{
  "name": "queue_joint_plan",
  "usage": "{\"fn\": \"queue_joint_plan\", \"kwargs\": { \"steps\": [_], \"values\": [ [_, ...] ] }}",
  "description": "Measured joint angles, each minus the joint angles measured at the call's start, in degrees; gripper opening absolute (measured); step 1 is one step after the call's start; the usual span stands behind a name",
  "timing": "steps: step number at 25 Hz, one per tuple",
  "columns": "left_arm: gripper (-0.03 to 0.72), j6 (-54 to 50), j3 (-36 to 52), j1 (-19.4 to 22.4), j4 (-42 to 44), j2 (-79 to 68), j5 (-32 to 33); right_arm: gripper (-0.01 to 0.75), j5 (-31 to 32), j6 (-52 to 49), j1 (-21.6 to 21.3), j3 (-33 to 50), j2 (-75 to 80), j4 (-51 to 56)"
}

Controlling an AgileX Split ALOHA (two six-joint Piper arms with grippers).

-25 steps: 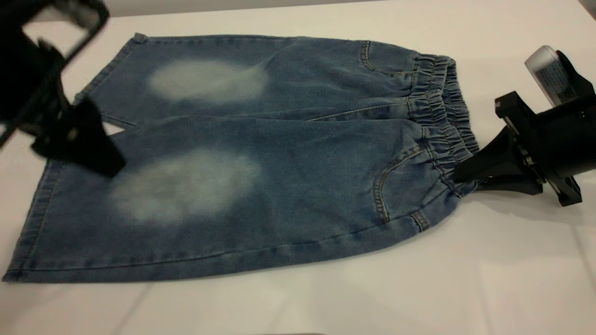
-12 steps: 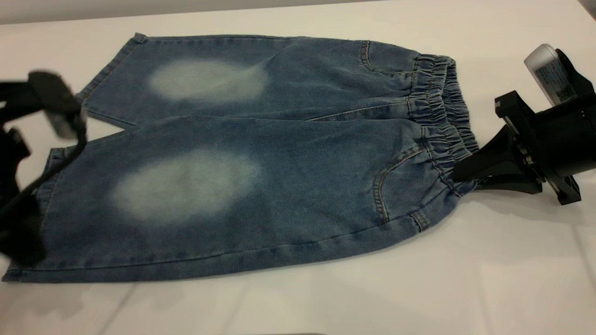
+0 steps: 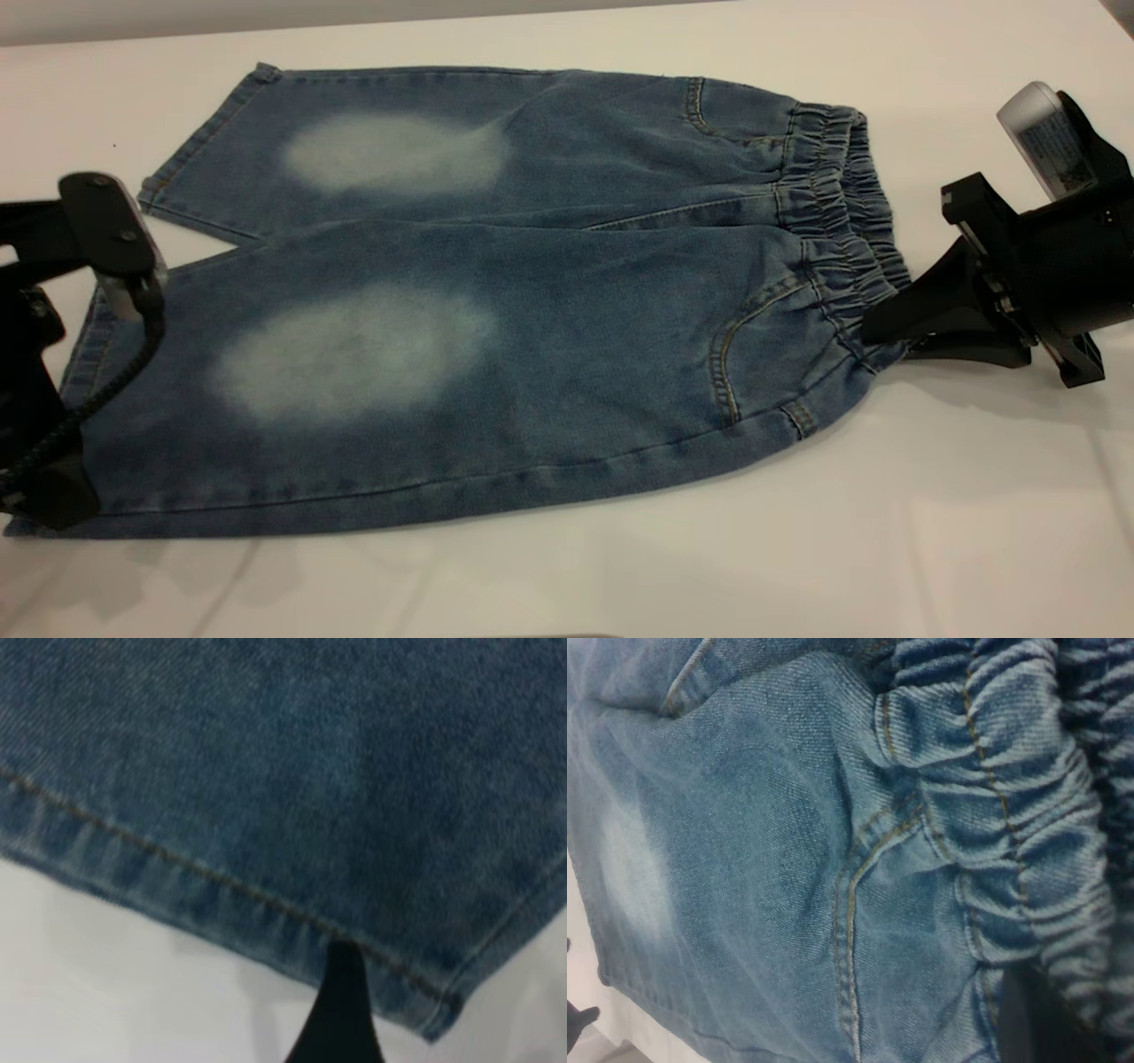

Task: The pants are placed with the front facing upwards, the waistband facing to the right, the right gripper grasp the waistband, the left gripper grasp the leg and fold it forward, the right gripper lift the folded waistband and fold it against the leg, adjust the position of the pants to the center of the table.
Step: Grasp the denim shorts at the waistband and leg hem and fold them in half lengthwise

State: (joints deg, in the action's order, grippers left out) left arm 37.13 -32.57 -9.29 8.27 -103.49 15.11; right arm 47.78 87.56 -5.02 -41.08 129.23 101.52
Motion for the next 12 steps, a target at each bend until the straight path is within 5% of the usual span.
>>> {"fn": "queue_joint_plan", "kwargs": {
  "steps": [12],
  "values": [
    [0.559, -0.17, 0.00, 0.00, 0.11, -4.69, -4.27, 0.045, 0.00, 0.00, 0.00, 0.00, 0.00, -0.05]
  ]
}}
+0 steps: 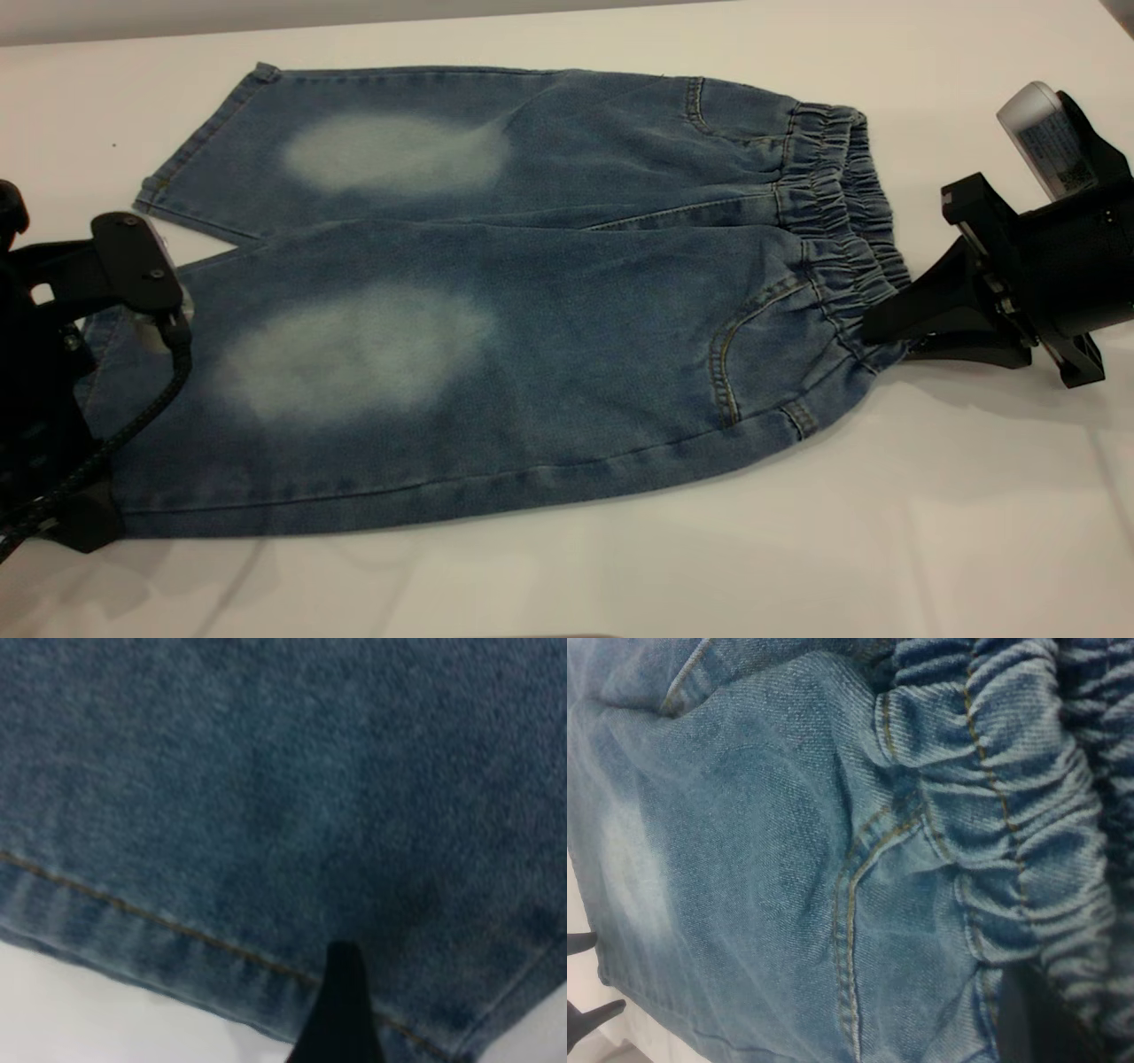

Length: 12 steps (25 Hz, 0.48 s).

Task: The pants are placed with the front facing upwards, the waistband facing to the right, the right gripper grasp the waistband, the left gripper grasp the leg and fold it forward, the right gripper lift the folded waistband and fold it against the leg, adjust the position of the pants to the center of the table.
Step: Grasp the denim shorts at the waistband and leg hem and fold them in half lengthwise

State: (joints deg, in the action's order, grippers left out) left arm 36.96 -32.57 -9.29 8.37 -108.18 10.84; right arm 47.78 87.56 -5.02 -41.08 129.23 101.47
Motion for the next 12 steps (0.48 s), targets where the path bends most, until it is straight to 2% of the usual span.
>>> {"fn": "queue_joint_plan", "kwargs": {
  "steps": [6, 12],
  "values": [
    [0.468, 0.00, 0.00, 0.00, 0.00, 0.00, -0.10, 0.048, 0.00, 0.16, 0.00, 0.00, 0.00, -0.05],
    [0.452, -1.19, 0.00, 0.00, 0.00, 0.00, 2.67, 0.050, 0.00, 0.16, 0.00, 0.00, 0.00, -0.58]
  ]
}}
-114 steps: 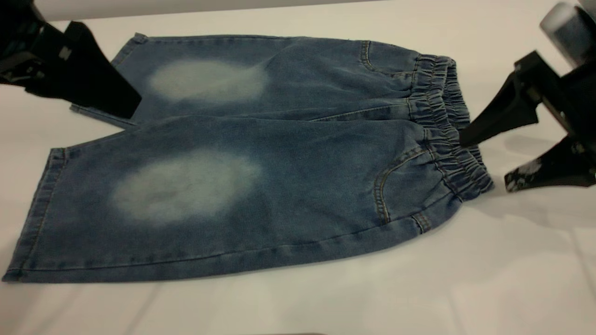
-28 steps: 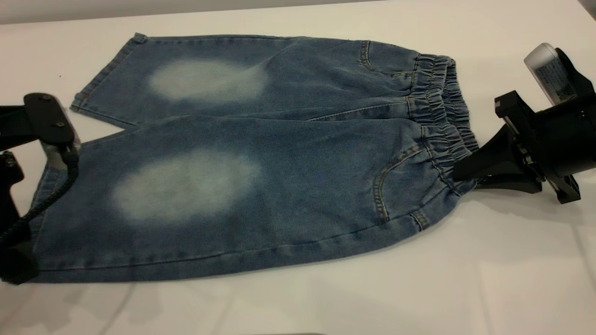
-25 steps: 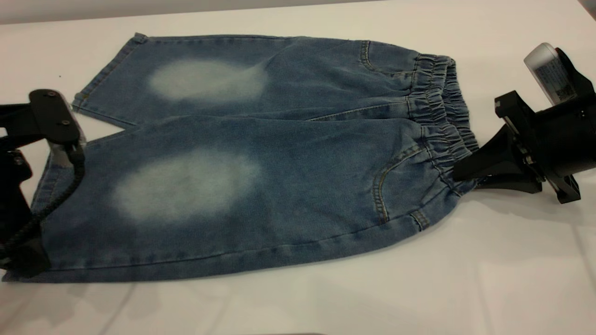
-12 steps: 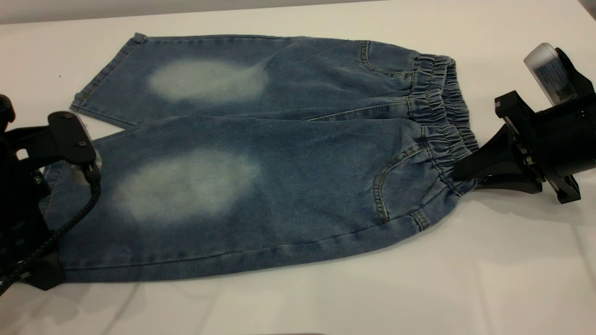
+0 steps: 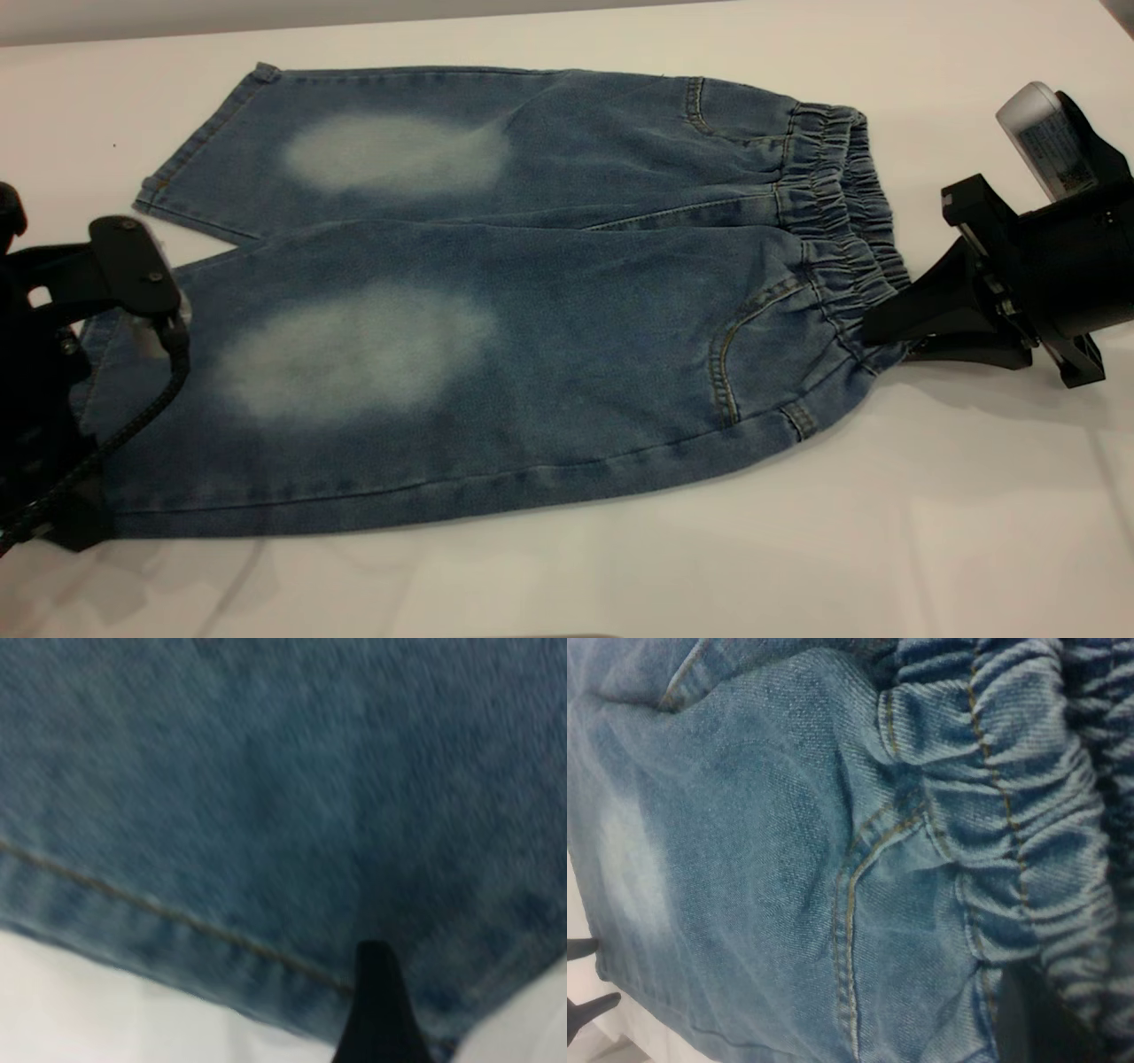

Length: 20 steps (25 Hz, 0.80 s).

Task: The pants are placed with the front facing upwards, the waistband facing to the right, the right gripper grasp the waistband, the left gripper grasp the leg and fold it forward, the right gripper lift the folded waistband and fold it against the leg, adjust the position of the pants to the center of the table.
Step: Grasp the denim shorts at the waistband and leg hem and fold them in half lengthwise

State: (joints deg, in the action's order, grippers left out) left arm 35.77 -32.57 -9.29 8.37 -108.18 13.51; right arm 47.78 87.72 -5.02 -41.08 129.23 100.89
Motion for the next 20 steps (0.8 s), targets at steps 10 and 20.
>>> {"fn": "queue_joint_plan", "kwargs": {
  "steps": [10, 20],
  "values": [
    [0.452, -8.53, 0.00, 0.00, 10.02, 0.00, 0.99, 0.056, 0.02, 0.00, 0.00, 0.00, 0.00, -0.41],
    [0.485, -16.23, 0.00, 0.00, 16.00, -2.26, -0.79, 0.062, 0.02, 0.00, 0.00, 0.00, 0.00, -0.47]
  ]
}}
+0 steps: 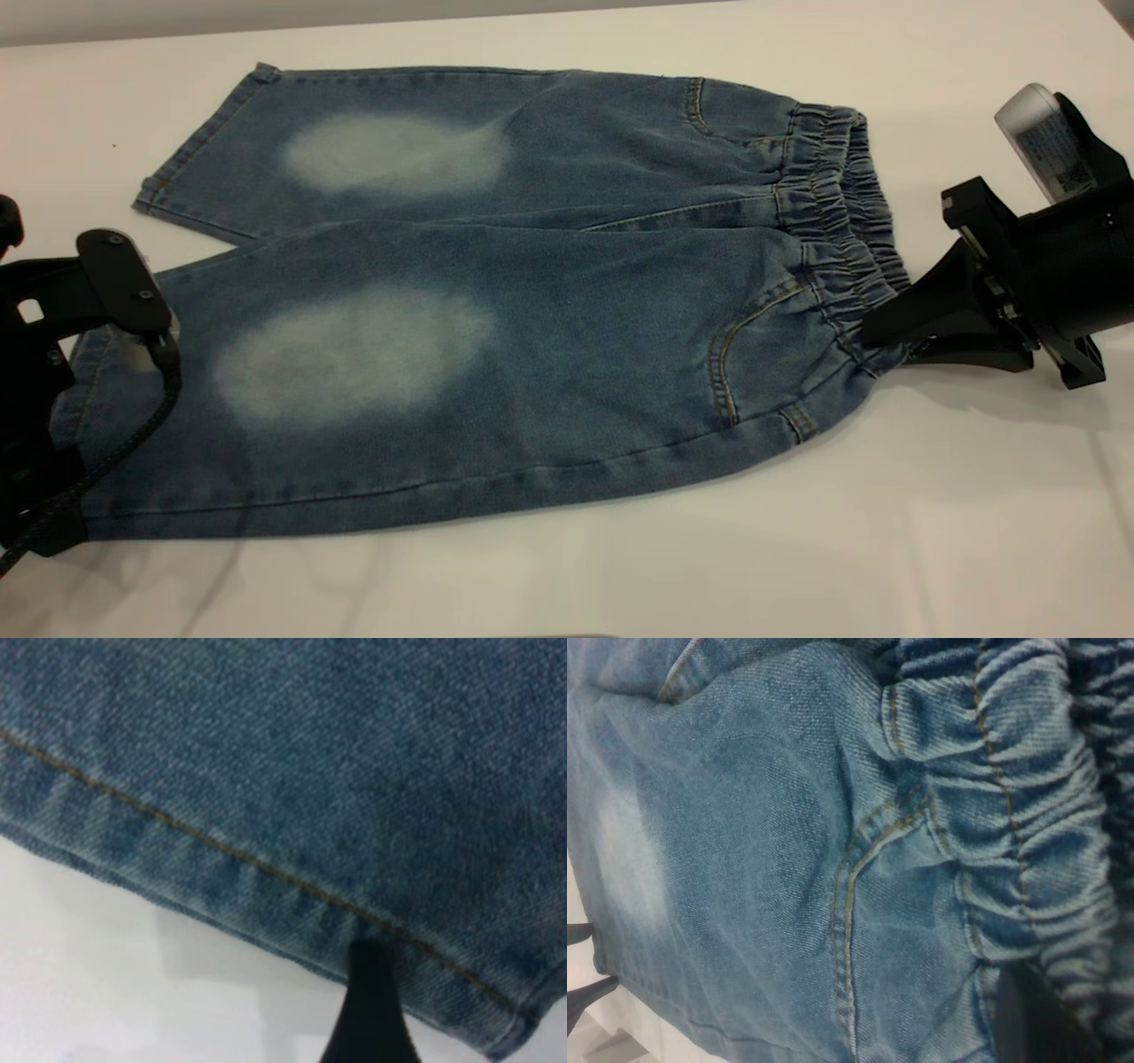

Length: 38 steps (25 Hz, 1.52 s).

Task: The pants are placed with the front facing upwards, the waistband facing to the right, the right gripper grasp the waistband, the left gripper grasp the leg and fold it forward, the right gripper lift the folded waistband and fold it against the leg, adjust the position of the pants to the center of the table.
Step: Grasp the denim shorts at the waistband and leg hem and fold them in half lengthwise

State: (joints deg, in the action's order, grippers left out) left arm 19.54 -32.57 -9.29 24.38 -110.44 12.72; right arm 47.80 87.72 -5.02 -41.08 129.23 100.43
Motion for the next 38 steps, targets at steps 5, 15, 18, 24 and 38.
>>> {"fn": "queue_joint_plan", "kwargs": {
  "steps": [5, 15, 18, 24, 38],
  "values": [
    [0.396, -0.13, -0.05, 0.00, -0.01, -0.01, 0.05, 0.066, 0.00, 0.00, 0.00, 0.00, 0.00, -0.05],
    [0.046, -0.30, -0.05, 0.00, 0.71, 0.63, -0.85, 0.066, 4.16, 0.00, 0.00, 0.00, 0.00, -0.70],
    [0.046, -0.30, 0.01, 0.00, 0.63, 3.53, -1.25, 0.066, 4.79, -2.20, 0.00, 0.00, -0.38, -2.30],
    [0.046, -1.06, 0.13, 0.00, 0.48, 12.56, 0.03, 0.066, 5.36, -11.08, 0.00, 0.61, -5.22, -9.53],
    [0.046, -8.54, 0.49, 0.00, -0.16, 31.30, 4.63, 0.066, -4.28, -23.33, 0.00, 17.92, -30.90, -12.54]
  ]
}}
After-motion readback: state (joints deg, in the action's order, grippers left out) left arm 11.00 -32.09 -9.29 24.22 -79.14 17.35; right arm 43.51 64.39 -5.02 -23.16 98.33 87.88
